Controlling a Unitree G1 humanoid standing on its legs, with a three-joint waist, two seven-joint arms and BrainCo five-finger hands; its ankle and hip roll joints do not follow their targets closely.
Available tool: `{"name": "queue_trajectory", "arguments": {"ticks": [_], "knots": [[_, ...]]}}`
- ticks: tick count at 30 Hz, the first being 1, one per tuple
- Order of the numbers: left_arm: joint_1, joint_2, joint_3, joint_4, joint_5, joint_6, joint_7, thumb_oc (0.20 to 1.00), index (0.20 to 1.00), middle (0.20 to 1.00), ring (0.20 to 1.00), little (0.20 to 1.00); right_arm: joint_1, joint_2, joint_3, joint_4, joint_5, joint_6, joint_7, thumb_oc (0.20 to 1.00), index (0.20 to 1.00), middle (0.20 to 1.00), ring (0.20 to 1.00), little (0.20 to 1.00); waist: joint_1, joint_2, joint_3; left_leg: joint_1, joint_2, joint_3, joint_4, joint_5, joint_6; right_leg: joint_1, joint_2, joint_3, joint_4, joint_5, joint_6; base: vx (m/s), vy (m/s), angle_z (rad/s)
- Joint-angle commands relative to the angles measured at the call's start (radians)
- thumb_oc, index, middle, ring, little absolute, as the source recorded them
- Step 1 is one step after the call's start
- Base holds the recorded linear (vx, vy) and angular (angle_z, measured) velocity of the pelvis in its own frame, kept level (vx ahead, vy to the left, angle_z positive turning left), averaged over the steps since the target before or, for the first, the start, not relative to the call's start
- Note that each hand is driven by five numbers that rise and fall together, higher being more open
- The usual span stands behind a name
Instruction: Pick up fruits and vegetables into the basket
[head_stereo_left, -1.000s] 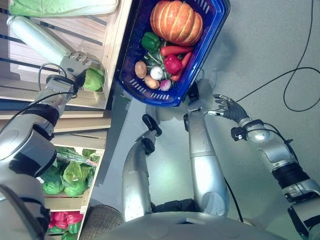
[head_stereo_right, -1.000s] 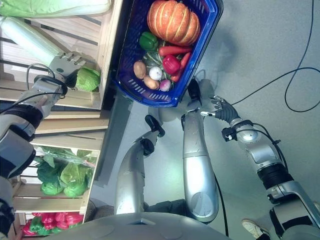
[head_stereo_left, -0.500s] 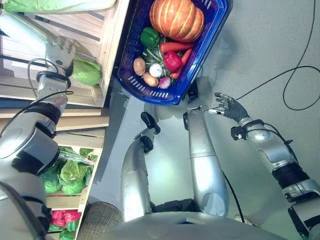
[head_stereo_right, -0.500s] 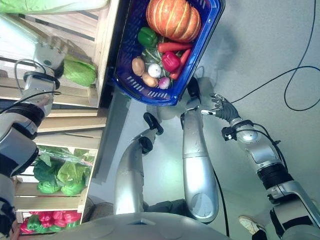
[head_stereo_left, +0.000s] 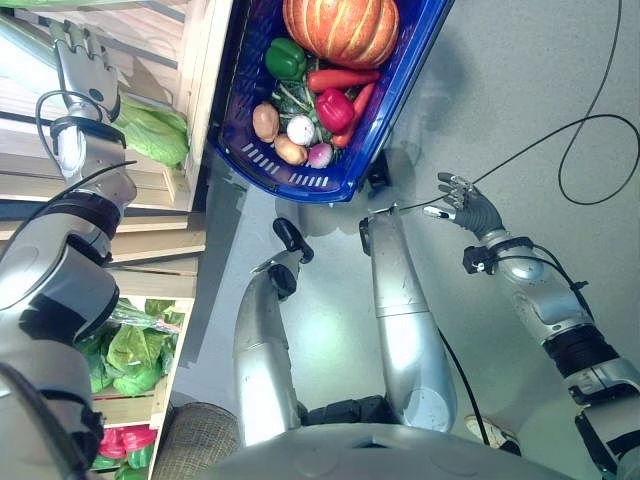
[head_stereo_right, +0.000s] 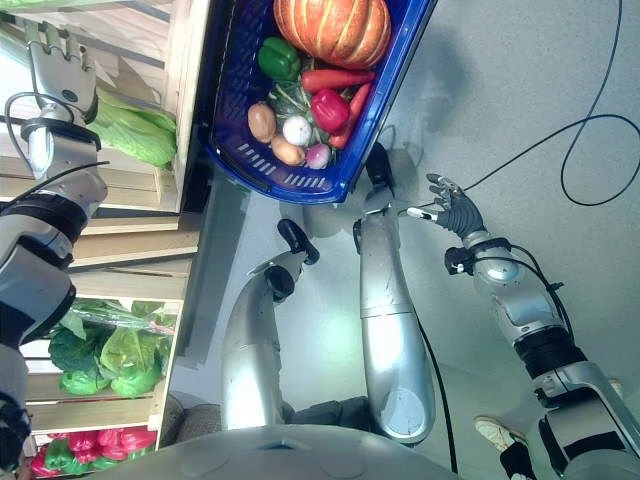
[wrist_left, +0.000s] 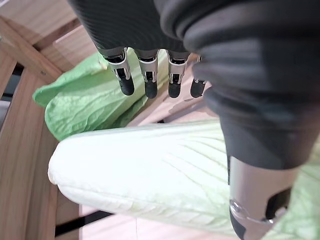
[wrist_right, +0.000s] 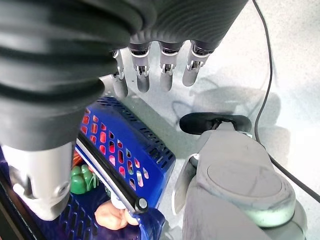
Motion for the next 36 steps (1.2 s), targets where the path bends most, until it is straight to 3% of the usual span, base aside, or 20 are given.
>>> {"name": "queue_trajectory", "arguments": {"ticks": [1,2,3,6,11,21,27,33,36], "knots": [[0.025,0.139,0.058,-0.002,0.049,0.068,0.009,0.818,0.818,0.818,0.818,0.818,0.057,0.011,-0.014,-0.073,0.027,-0.043,-0.008,1.000,1.000,1.000,1.000,1.000,-0.012,-0.048,-0.010,-0.084,-0.009,0.005,0.038,-0.001,0.025,0.015,-0.041,-0.004,-0.016,-0.039,0.073,0.00,0.000,0.00],[0.032,0.140,0.064,-0.005,0.054,0.064,0.019,0.790,0.790,0.790,0.790,0.790,0.060,0.012,-0.018,-0.077,0.026,-0.044,-0.009,1.000,1.000,1.000,1.000,1.000,-0.011,-0.049,-0.010,-0.085,-0.009,0.005,0.039,-0.001,0.025,0.015,-0.042,-0.004,-0.017,-0.038,0.074,0.00,0.000,0.00],[0.040,0.143,0.071,-0.006,0.059,0.063,0.022,0.595,0.595,0.595,0.595,0.595,0.066,0.011,-0.024,-0.082,0.028,-0.047,-0.009,1.000,1.000,1.000,1.000,1.000,-0.011,-0.050,-0.010,-0.084,-0.009,0.005,0.039,0.000,0.026,0.017,-0.044,-0.006,-0.020,-0.036,0.074,0.00,0.000,0.00],[0.058,0.145,0.076,0.002,0.041,0.049,0.039,0.200,0.200,0.200,0.200,0.200,0.074,0.010,-0.034,-0.086,0.027,-0.057,-0.009,1.000,1.000,1.000,1.000,1.000,-0.008,-0.048,-0.010,-0.081,-0.009,0.005,0.033,0.002,0.024,0.019,-0.051,-0.007,-0.023,-0.033,0.076,-0.01,0.011,0.01],[0.136,0.148,0.104,0.007,-0.079,0.016,0.119,0.200,0.200,0.200,0.200,0.200,0.088,0.008,-0.057,-0.093,0.019,-0.060,-0.014,1.000,1.000,1.000,1.000,1.000,-0.003,-0.038,-0.010,-0.073,-0.012,0.009,0.027,0.003,0.020,0.022,-0.061,-0.010,-0.025,-0.034,0.079,-0.01,0.042,-0.01],[0.197,0.143,0.139,-0.018,-0.143,0.029,0.222,0.200,0.200,0.200,0.200,0.200,0.103,0.006,-0.068,-0.089,0.011,-0.074,-0.028,1.000,1.000,1.000,1.000,1.000,0.002,-0.037,-0.010,-0.065,-0.012,0.011,0.027,0.004,0.017,0.032,-0.069,-0.010,-0.024,-0.042,0.081,0.00,0.021,-0.01],[0.209,0.151,0.162,-0.060,-0.263,0.036,0.261,0.200,0.200,0.200,0.200,0.200,0.126,0.011,-0.076,-0.096,0.010,-0.094,-0.018,1.000,1.000,1.000,1.000,1.000,0.010,-0.047,-0.010,-0.021,-0.017,0.004,0.010,0.007,0.017,0.081,-0.071,-0.023,-0.025,-0.054,0.081,0.00,-0.001,0.01],[0.216,0.161,0.233,-0.122,-0.367,-0.015,0.356,0.200,0.200,0.200,0.200,0.200,0.155,0.027,-0.086,-0.105,0.007,-0.099,-0.001,1.000,1.000,1.000,1.000,1.000,0.032,-0.064,-0.010,0.079,-0.025,-0.007,-0.042,0.031,0.015,0.192,-0.082,-0.060,-0.040,-0.064,0.081,0.01,-0.038,0.09],[0.218,0.173,0.276,-0.146,-0.465,-0.086,0.451,0.200,0.200,0.200,0.200,0.200,0.166,0.034,-0.088,-0.111,0.005,-0.116,0.006,1.000,1.000,1.000,1.000,1.000,0.045,-0.074,-0.010,0.145,-0.035,-0.017,-0.082,0.050,0.011,0.267,-0.084,-0.082,-0.053,-0.070,0.080,0.01,-0.045,0.11]]}}
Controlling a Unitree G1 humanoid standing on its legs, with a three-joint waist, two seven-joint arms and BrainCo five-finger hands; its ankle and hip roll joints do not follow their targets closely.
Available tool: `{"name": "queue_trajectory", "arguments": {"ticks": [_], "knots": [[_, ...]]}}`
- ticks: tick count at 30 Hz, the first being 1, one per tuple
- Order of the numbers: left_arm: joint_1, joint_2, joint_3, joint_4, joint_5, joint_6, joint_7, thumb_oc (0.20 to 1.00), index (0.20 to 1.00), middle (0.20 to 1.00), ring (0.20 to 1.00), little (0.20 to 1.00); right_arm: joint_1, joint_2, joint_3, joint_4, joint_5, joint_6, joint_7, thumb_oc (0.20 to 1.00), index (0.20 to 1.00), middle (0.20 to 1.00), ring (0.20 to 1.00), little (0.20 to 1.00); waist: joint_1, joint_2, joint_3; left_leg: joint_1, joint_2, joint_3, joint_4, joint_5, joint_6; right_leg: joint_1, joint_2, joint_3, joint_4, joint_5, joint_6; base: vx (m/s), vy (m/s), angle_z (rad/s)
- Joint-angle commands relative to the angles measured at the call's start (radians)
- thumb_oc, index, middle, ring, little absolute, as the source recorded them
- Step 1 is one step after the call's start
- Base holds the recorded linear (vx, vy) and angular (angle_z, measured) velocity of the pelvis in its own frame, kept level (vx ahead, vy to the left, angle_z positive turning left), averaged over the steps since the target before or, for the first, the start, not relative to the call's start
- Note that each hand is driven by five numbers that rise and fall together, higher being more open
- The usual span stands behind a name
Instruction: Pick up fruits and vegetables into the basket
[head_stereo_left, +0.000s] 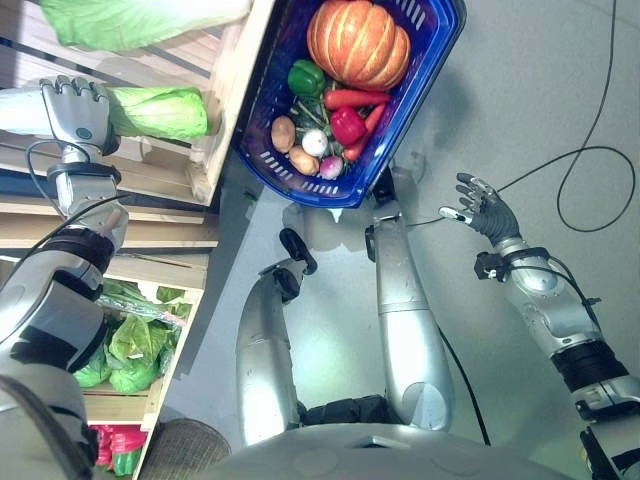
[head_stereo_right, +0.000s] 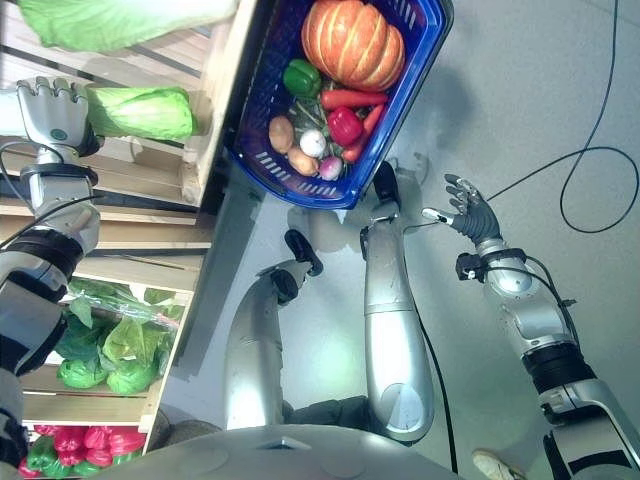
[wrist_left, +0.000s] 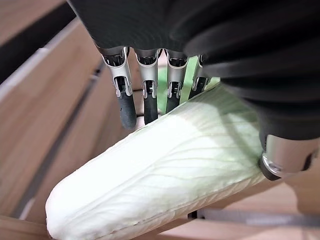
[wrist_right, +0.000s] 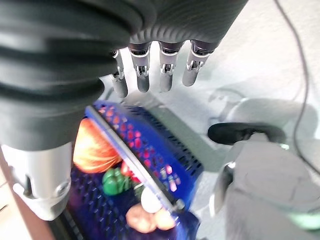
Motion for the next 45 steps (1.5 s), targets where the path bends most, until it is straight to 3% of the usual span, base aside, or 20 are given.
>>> {"name": "queue_trajectory", "arguments": {"ticks": [1,5,6,11,14,19,20,26,31,36,41,45], "knots": [[0.017,0.133,0.101,0.004,-0.111,-0.032,0.110,0.200,0.200,0.200,0.200,0.200,0.058,0.032,-0.013,-0.074,0.005,-0.055,0.011,1.000,1.000,1.000,1.000,1.000,0.021,-0.061,-0.018,0.006,-0.033,0.005,-0.077,0.047,0.001,0.103,-0.048,-0.038,-0.035,-0.065,0.070,0.02,-0.061,0.09],[0.057,0.148,0.186,-0.039,-0.191,-0.148,0.209,0.200,0.200,0.200,0.200,0.200,0.076,0.049,-0.034,-0.087,-0.027,-0.068,0.009,1.000,1.000,1.000,1.000,1.000,0.039,-0.071,-0.018,0.094,-0.042,-0.009,-0.120,0.062,-0.001,0.203,-0.053,-0.069,-0.058,-0.075,0.070,0.01,-0.067,0.12],[0.068,0.151,0.209,-0.052,-0.200,-0.165,0.224,0.200,0.200,0.200,0.200,0.200,0.075,0.051,-0.042,-0.091,-0.034,-0.071,0.012,1.000,1.000,1.000,1.000,1.000,0.041,-0.075,-0.018,0.095,-0.045,-0.004,-0.138,0.096,0.007,0.206,-0.057,-0.077,-0.076,-0.045,0.061,-0.05,-0.053,0.15],[0.140,0.146,0.300,-0.104,-0.321,-0.257,0.249,0.200,0.200,0.200,0.200,0.200,0.076,0.056,-0.056,-0.111,-0.047,-0.068,0.012,1.000,1.000,1.000,1.000,1.000,0.056,-0.084,-0.018,0.176,-0.047,-0.018,-0.171,0.104,0.006,0.297,-0.056,-0.097,-0.093,-0.060,0.056,0.02,-0.039,0.10],[0.186,0.131,0.379,-0.166,-0.473,-0.362,0.209,0.200,0.200,0.200,0.200,0.200,0.070,0.060,-0.074,-0.125,-0.084,-0.071,-0.026,1.000,1.000,1.000,1.000,1.000,0.071,-0.092,-0.018,0.222,-0.044,-0.029,-0.183,0.105,0.006,0.354,-0.053,-0.106,-0.098,-0.072,0.052,0.05,-0.055,0.05],[0.263,0.087,0.488,-0.333,-0.674,-0.473,0.114,0.200,0.200,0.200,0.200,0.200,0.058,0.054,-0.106,-0.180,-0.224,-0.047,-0.123,1.000,1.000,1.000,1.000,1.000,0.092,-0.097,-0.024,0.265,-0.045,-0.043,-0.196,0.102,0.009,0.405,-0.048,-0.116,-0.098,-0.090,0.047,0.04,-0.057,0.07],[0.301,0.059,0.525,-0.398,-0.744,-0.511,0.068,0.200,0.200,0.200,0.200,0.200,0.049,0.048,-0.113,-0.201,-0.280,-0.021,-0.156,1.000,1.000,1.000,1.000,1.000,0.103,-0.096,-0.030,0.276,-0.047,-0.051,-0.200,0.100,0.011,0.417,-0.045,-0.117,-0.095,-0.098,0.046,0.04,-0.041,0.08],[0.424,-0.087,0.654,-0.666,-1.000,-0.596,-0.124,0.200,0.200,0.200,0.200,0.200,-0.056,0.044,-0.122,-0.242,-0.500,0.091,-0.258,1.000,1.000,1.000,1.000,1.000,0.150,-0.105,-0.050,0.314,-0.054,-0.079,-0.206,0.088,0.022,0.477,-0.040,-0.132,-0.100,-0.120,0.038,0.05,-0.075,0.07],[0.462,-0.180,0.670,-0.805,-1.223,-0.639,-0.244,0.200,0.200,0.200,0.200,0.200,-0.183,0.031,-0.092,-0.266,-0.616,0.215,-0.319,1.000,1.000,1.000,1.000,1.000,0.183,-0.113,-0.055,0.337,-0.055,-0.091,-0.205,0.083,0.031,0.518,-0.038,-0.153,-0.103,-0.126,0.036,0.02,-0.109,0.13],[0.461,-0.242,0.648,-0.899,-1.354,-0.689,-0.314,0.200,0.200,0.200,0.200,0.200,-0.308,0.036,-0.044,-0.291,-0.622,0.313,-0.292,1.000,1.000,1.000,1.000,1.000,0.208,-0.124,-0.059,0.358,-0.057,-0.101,-0.210,0.081,0.034,0.556,-0.038,-0.164,-0.117,-0.126,0.037,0.01,-0.082,0.09],[0.457,-0.273,0.620,-0.952,-1.368,-0.708,-0.345,0.200,0.200,0.200,0.200,0.200,-0.379,0.052,-0.002,-0.304,-0.560,0.354,-0.261,1.000,1.000,1.000,1.000,1.000,0.228,-0.136,-0.062,0.379,-0.051,-0.099,-0.217,0.079,0.034,0.589,-0.040,-0.178,-0.136,-0.124,0.036,0.00,-0.084,0.05],[0.458,-0.309,0.595,-0.995,-1.429,-0.740,-0.425,0.200,0.200,0.200,0.200,0.200,-0.425,0.058,0.043,-0.298,-0.484,0.420,-0.167,1.000,1.000,1.000,1.000,1.000,0.254,-0.155,-0.070,0.399,-0.042,-0.098,-0.228,0.080,0.030,0.626,-0.044,-0.192,-0.163,-0.117,0.038,0.01,-0.096,0.09]]}}
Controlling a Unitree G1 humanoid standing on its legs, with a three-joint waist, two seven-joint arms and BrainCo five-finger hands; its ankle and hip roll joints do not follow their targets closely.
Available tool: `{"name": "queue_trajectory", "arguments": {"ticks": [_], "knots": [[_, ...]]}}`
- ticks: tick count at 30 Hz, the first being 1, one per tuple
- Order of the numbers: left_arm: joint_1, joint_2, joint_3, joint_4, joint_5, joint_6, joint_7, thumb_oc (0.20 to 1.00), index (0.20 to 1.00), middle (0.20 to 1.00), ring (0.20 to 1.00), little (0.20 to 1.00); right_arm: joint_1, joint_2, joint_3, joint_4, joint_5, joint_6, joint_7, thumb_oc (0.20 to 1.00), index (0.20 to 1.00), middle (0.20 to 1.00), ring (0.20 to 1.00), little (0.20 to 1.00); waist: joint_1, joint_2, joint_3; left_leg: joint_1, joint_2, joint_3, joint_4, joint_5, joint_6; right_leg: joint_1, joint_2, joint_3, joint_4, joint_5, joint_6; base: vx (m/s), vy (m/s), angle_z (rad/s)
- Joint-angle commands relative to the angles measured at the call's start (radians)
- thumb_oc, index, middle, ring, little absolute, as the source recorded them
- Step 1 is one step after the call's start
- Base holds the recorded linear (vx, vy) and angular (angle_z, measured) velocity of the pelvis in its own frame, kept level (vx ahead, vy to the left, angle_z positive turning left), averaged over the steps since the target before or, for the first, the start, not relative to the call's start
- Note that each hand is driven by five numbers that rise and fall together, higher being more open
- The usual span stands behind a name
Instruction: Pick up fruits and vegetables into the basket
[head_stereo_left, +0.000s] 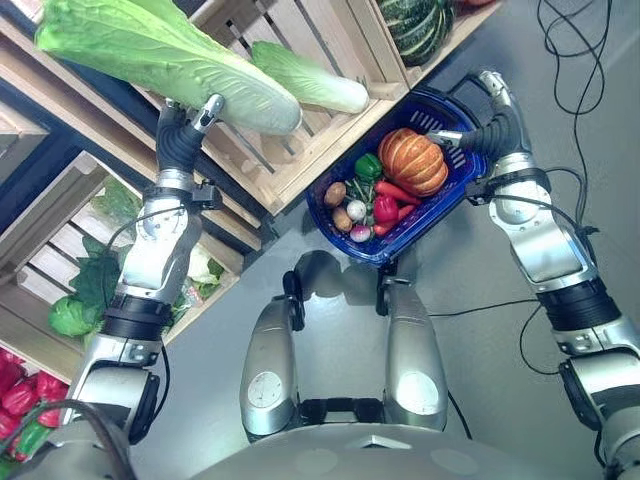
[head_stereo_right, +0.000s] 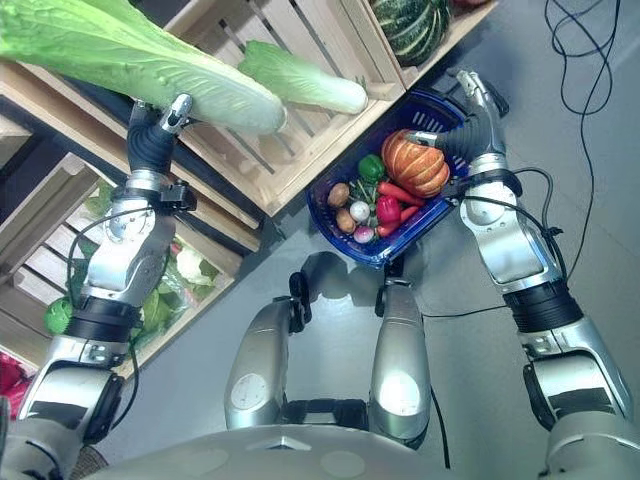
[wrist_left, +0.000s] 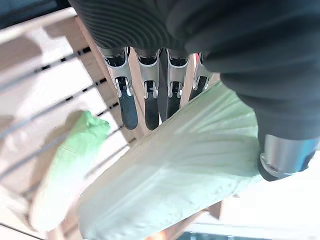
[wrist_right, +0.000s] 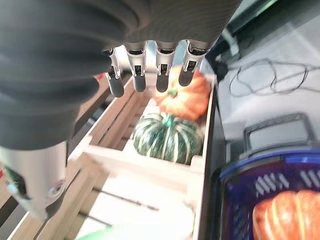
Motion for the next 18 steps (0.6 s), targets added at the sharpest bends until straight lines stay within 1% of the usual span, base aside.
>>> {"name": "queue_trajectory", "arguments": {"ticks": [1,2,3,5,7,8,9,10,11,12,13,15,17,18], "knots": [[0.001,0.033,-0.007,-0.128,-0.046,-0.118,-0.056,0.200,0.200,0.200,0.200,0.200,-0.053,0.028,0.024,-0.062,0.055,0.013,0.049,1.000,1.000,1.000,1.000,1.000,0.018,-0.057,-0.084,-0.021,-0.036,0.048,-0.056,0.030,0.058,0.097,-0.040,-0.004,-0.001,-0.104,0.057,0.01,-0.098,0.03],[0.000,0.027,-0.017,-0.140,-0.039,-0.121,-0.073,0.200,0.200,0.200,0.200,0.200,-0.056,0.032,0.034,-0.063,0.079,0.018,0.059,1.000,1.000,1.000,1.000,1.000,0.023,-0.062,-0.085,-0.015,-0.032,0.048,-0.059,0.031,0.058,0.106,-0.040,-0.008,-0.009,-0.102,0.057,0.02,-0.108,0.03],[-0.006,0.025,-0.035,-0.152,0.011,-0.134,-0.088,0.200,0.200,0.200,0.200,0.200,-0.057,0.040,0.049,-0.062,0.131,0.021,0.061,1.000,1.000,1.000,1.000,1.000,0.030,-0.069,-0.086,-0.008,-0.026,0.049,-0.063,0.030,0.057,0.122,-0.040,-0.017,-0.020,-0.099,0.057,0.02,-0.124,0.03],[-0.012,0.030,-0.050,-0.153,0.058,-0.133,-0.094,0.200,0.200,0.200,0.200,0.200,-0.055,0.055,0.057,-0.058,0.160,0.009,0.046,1.000,1.000,1.000,1.000,1.000,0.033,-0.075,-0.087,0.001,-0.020,0.050,-0.069,0.031,0.054,0.136,-0.039,-0.022,-0.031,-0.096,0.057,0.02,-0.084,0.08],[-0.020,0.039,-0.063,-0.146,0.112,-0.141,-0.084,0.200,0.200,0.200,0.200,0.200,-0.050,0.069,0.054,-0.061,0.188,-0.008,0.011,1.000,1.000,1.000,1.000,1.000,0.034,-0.082,-0.090,0.009,-0.016,0.052,-0.083,0.038,0.055,0.146,-0.038,-0.025,-0.048,-0.086,0.057,0.01,-0.048,0.15],[-0.026,0.045,-0.072,-0.136,0.147,-0.139,-0.073,0.200,0.200,0.200,0.200,0.200,-0.044,0.079,0.048,-0.066,0.181,-0.027,-0.035,1.000,1.000,1.000,1.000,1.000,0.032,-0.083,-0.090,0.017,-0.012,0.053,-0.082,0.030,0.052,0.155,-0.038,-0.025,-0.047,-0.092,0.059,0.02,-0.022,0.08],[-0.027,0.049,-0.076,-0.132,0.152,-0.137,-0.068,0.200,0.200,0.200,0.200,0.200,-0.043,0.081,0.045,-0.068,0.172,-0.040,-0.054,1.000,1.000,1.000,1.000,1.000,0.032,-0.083,-0.090,0.019,-0.011,0.053,-0.083,0.029,0.052,0.157,-0.038,-0.024,-0.049,-0.092,0.059,0.00,0.000,0.00],[-0.031,0.055,-0.081,-0.128,0.162,-0.128,-0.061,0.200,0.200,0.200,0.200,0.200,-0.043,0.085,0.036,-0.073,0.156,-0.058,-0.090,1.000,1.000,1.000,1.000,1.000,0.030,-0.083,-0.093,0.020,-0.010,0.055,-0.090,0.036,0.053,0.159,-0.037,-0.023,-0.059,-0.084,0.059,0.00,0.000,0.00],[-0.031,0.060,-0.084,-0.123,0.187,-0.117,-0.051,0.200,0.200,0.200,0.200,0.200,-0.043,0.089,0.026,-0.084,0.130,-0.090,-0.113,1.000,1.000,1.000,1.000,1.000,0.028,-0.083,-0.095,0.023,-0.009,0.055,-0.092,0.034,0.052,0.162,-0.037,-0.022,-0.063,-0.083,0.060,0.00,0.000,0.00],[-0.031,0.064,-0.088,-0.116,0.211,-0.103,-0.041,0.200,0.200,0.200,0.200,0.200,-0.041,0.092,0.018,-0.096,0.119,-0.113,-0.115,1.000,1.000,1.000,1.000,1.000,0.027,-0.081,-0.097,0.025,-0.010,0.055,-0.096,0.035,0.052,0.164,-0.037,-0.022,-0.068,-0.082,0.061,0.00,0.000,0.00],[-0.030,0.070,-0.092,-0.108,0.222,-0.093,-0.033,0.200,0.200,0.200,0.200,0.200,-0.041,0.095,0.009,-0.119,0.099,-0.120,-0.113,1.000,1.000,1.000,1.000,1.000,0.026,-0.079,-0.098,0.029,-0.010,0.054,-0.098,0.033,0.051,0.166,-0.037,-0.020,-0.070,-0.082,0.063,0.01,0.034,-0.06],[-0.023,0.073,-0.102,-0.105,0.293,-0.051,-0.012,0.200,0.200,0.200,0.200,0.200,-0.046,0.094,0.002,-0.171,0.072,-0.132,-0.100,1.000,1.000,1.000,1.000,1.000,0.027,-0.074,-0.102,0.030,-0.014,0.053,-0.099,0.032,0.051,0.168,-0.039,-0.018,-0.075,-0.083,0.063,0.01,0.040,-0.06],[-0.024,0.081,-0.116,-0.098,0.330,-0.021,-0.003,0.200,0.200,0.200,0.200,0.200,-0.055,0.095,0.005,-0.198,0.048,-0.129,-0.091,1.000,1.000,1.000,1.000,1.000,0.029,-0.070,-0.101,0.027,-0.017,0.052,-0.096,0.031,0.051,0.167,-0.041,-0.018,-0.074,-0.083,0.063,0.00,0.015,-0.01],[-0.023,0.086,-0.127,-0.098,0.363,-0.010,0.003,0.200,0.200,0.200,0.200,0.200,-0.062,0.091,0.013,-0.209,0.045,-0.121,-0.080,1.000,1.000,1.000,1.000,1.000,0.032,-0.068,-0.100,0.030,-0.016,0.050,-0.088,0.020,0.049,0.170,-0.042,-0.019,-0.068,-0.092,0.064,0.00,0.000,0.00]]}}
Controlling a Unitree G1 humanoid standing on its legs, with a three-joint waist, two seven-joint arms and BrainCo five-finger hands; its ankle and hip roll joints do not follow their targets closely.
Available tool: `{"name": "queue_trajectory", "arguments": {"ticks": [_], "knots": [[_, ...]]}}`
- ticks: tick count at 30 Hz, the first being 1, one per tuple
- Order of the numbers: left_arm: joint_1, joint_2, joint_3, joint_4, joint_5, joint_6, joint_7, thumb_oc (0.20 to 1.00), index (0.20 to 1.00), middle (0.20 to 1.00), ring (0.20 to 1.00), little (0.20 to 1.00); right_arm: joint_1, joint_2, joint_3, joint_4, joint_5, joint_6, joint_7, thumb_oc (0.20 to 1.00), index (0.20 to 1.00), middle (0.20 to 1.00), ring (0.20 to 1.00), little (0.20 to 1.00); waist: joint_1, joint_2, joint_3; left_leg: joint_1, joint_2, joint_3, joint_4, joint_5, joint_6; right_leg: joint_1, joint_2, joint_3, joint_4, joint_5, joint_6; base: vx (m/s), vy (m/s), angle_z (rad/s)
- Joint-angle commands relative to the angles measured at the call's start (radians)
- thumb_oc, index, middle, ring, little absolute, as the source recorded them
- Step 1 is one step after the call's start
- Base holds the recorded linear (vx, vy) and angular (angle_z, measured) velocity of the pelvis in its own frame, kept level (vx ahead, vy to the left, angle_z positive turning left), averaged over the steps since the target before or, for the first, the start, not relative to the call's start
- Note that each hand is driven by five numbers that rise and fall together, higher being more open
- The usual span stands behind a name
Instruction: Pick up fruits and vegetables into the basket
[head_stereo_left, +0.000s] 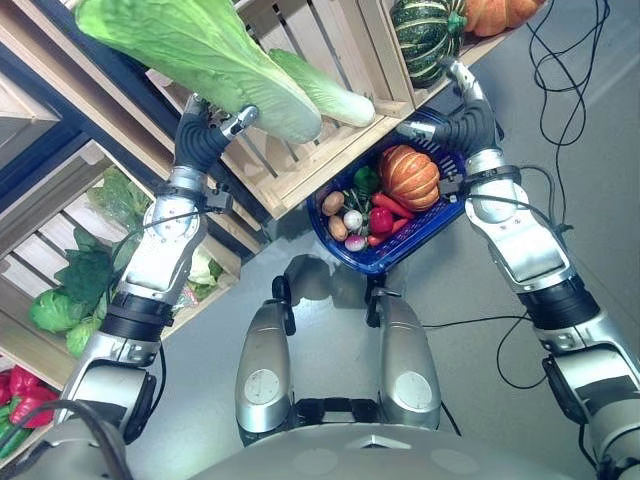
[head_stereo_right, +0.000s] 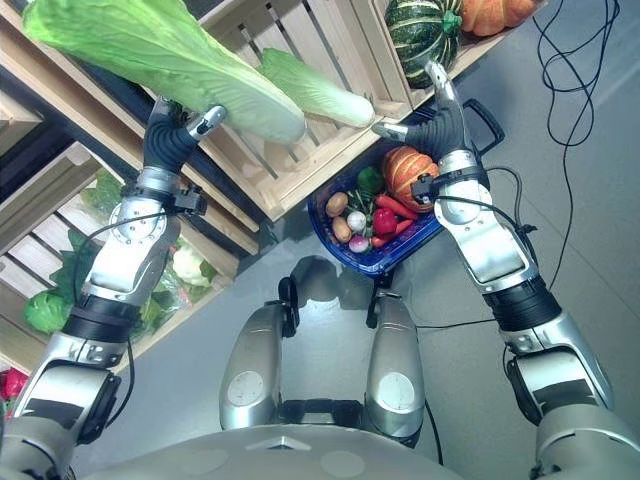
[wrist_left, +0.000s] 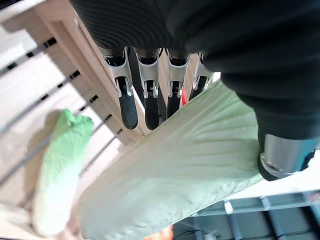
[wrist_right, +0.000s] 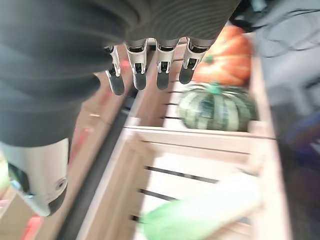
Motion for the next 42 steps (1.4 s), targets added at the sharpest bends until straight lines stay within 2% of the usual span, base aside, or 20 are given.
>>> {"name": "queue_trajectory", "arguments": {"ticks": [1,5,10,19,26,30,42], "knots": [[-0.010,0.031,-0.055,-0.068,0.116,-0.012,0.032,0.200,0.200,0.200,0.200,0.200,-0.039,0.022,-0.030,-0.089,-0.044,-0.052,0.003,1.000,1.000,1.000,1.000,1.000,0.008,-0.028,-0.099,-0.009,-0.027,0.043,-0.073,0.032,0.043,0.093,-0.046,0.004,0.004,-0.109,0.052,0.00,0.000,0.00],[-0.017,0.039,-0.085,-0.058,0.189,-0.006,0.036,0.200,0.200,0.200,0.200,0.200,-0.058,0.022,-0.008,-0.093,0.000,-0.049,0.021,1.000,1.000,1.000,1.000,1.000,0.017,-0.030,-0.099,-0.005,-0.027,0.043,-0.076,0.031,0.041,0.103,-0.049,-0.003,-0.005,-0.108,0.052,0.00,-0.004,0.01],[-0.035,0.041,-0.144,-0.024,0.302,-0.012,0.047,0.200,0.200,0.200,0.200,0.200,-0.062,0.045,0.034,-0.086,0.160,-0.106,0.117,1.000,1.000,1.000,1.000,1.000,0.023,-0.040,-0.100,-0.003,-0.024,0.039,-0.081,0.032,0.037,0.110,-0.048,-0.011,-0.012,-0.107,0.054,-0.01,-0.020,0.04],[-0.047,0.013,-0.223,0.059,0.371,-0.034,0.076,0.200,0.200,0.200,0.200,0.200,-0.024,0.126,0.123,-0.037,0.365,-0.183,0.251,1.000,1.000,1.000,1.000,1.000,0.028,-0.038,-0.104,0.001,-0.029,0.034,-0.080,0.034,0.033,0.110,-0.053,-0.014,-0.010,-0.108,0.054,0.00,0.000,0.00],[-0.047,-0.019,-0.272,0.070,0.412,-0.075,0.104,0.200,0.200,0.200,0.200,0.200,0.014,0.196,0.201,0.041,0.460,-0.192,0.347,1.000,1.000,1.000,1.000,1.000,0.039,-0.028,-0.098,-0.003,-0.039,0.026,-0.082,0.037,0.033,0.105,-0.060,-0.023,-0.005,-0.111,0.053,0.00,0.018,0.04],[-0.059,-0.032,-0.296,0.068,0.429,-0.074,0.108,0.200,0.200,0.200,0.200,0.200,0.024,0.215,0.223,0.066,0.456,-0.206,0.344,1.000,1.000,1.000,1.000,1.000,0.039,-0.028,-0.093,-0.007,-0.041,0.026,-0.081,0.038,0.035,0.098,-0.062,-0.028,-0.002,-0.109,0.054,-0.01,0.011,0.10],[-0.077,-0.065,-0.336,0.027,0.476,-0.051,0.187,0.200,0.200,0.200,0.200,0.200,0.040,0.223,0.213,0.123,0.450,-0.212,0.188,1.000,1.000,1.000,1.000,1.000,0.026,-0.026,-0.073,-0.015,-0.051,0.032,-0.079,0.034,0.044,0.085,-0.064,-0.029,0.002,-0.107,0.055,0.00,0.011,0.00]]}}
